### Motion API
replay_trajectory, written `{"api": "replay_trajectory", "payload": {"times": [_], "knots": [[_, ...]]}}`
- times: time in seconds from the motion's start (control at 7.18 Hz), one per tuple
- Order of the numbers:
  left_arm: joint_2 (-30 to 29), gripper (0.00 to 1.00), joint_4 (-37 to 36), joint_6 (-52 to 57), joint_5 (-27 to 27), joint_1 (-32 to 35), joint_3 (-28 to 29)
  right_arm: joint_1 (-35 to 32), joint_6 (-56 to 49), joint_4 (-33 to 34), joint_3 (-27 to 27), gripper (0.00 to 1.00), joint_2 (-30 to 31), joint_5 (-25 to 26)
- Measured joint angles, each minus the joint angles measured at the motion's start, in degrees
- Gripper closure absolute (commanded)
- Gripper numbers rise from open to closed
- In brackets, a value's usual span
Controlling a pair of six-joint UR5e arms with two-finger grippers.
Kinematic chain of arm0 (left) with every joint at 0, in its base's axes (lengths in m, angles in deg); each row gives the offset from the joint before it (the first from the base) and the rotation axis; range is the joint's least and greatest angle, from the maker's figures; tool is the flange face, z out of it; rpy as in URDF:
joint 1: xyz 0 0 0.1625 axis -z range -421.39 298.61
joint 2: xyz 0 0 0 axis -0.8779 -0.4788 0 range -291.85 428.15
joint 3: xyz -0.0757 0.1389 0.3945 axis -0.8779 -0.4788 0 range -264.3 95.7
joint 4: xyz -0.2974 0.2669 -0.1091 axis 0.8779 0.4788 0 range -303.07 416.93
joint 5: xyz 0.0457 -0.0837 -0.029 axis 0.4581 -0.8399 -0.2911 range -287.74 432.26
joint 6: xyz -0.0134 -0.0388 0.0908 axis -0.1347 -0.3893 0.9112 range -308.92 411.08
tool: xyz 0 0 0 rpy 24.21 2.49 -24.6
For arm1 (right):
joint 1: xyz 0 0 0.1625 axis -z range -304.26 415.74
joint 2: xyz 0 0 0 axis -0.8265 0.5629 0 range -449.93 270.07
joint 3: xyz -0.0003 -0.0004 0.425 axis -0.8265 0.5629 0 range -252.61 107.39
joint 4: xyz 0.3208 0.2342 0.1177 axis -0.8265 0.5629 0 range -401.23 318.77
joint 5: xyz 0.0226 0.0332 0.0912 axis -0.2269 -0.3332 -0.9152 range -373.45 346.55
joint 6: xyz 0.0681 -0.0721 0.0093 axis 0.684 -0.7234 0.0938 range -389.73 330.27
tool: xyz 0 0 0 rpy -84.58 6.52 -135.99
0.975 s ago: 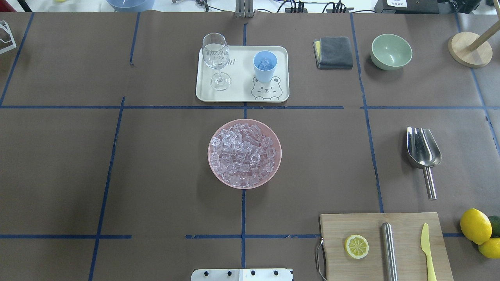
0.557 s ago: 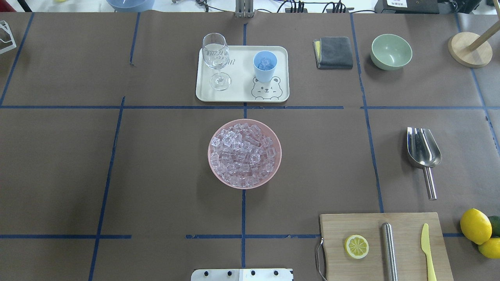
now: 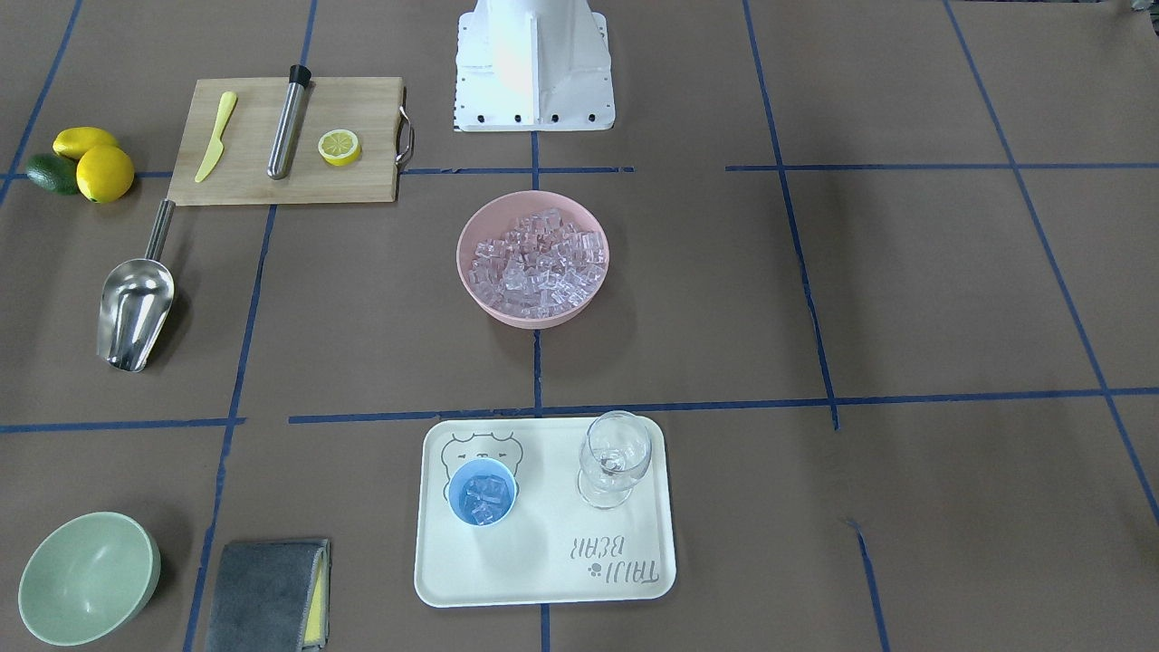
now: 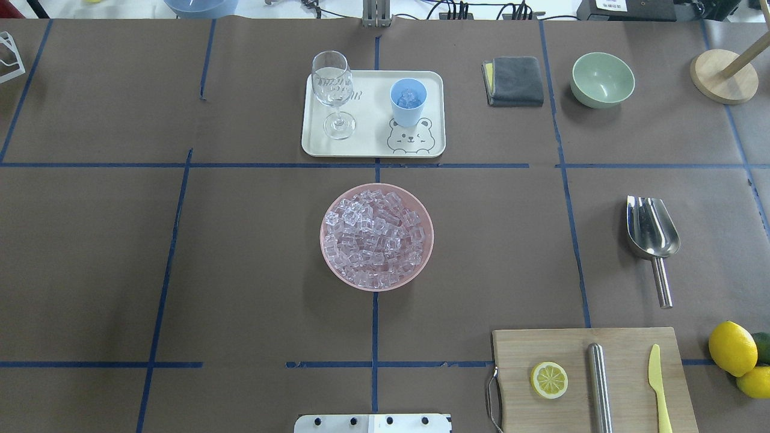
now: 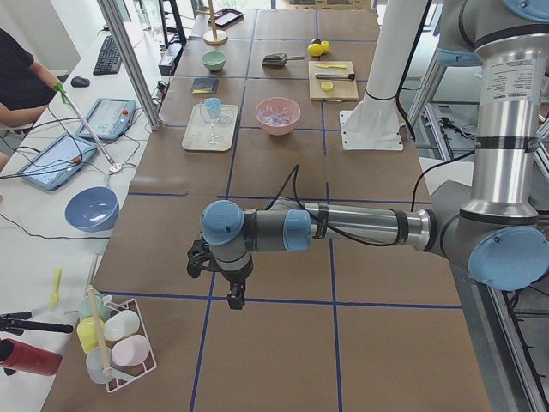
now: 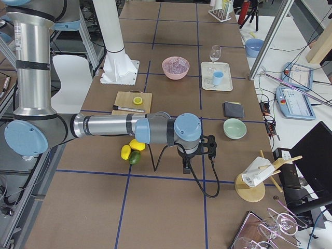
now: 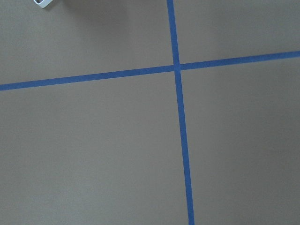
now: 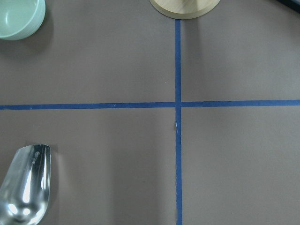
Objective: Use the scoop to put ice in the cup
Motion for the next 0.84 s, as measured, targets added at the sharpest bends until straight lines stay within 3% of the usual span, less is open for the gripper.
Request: {"api": "replay_trajectory", "payload": {"times": [0.84], "knots": [[-0.6, 0.0, 0.6, -2.1, -0.9, 0.1, 0.3, 0.0, 0.0, 0.0, -0.1, 0.0, -0.2, 0.1]]}}
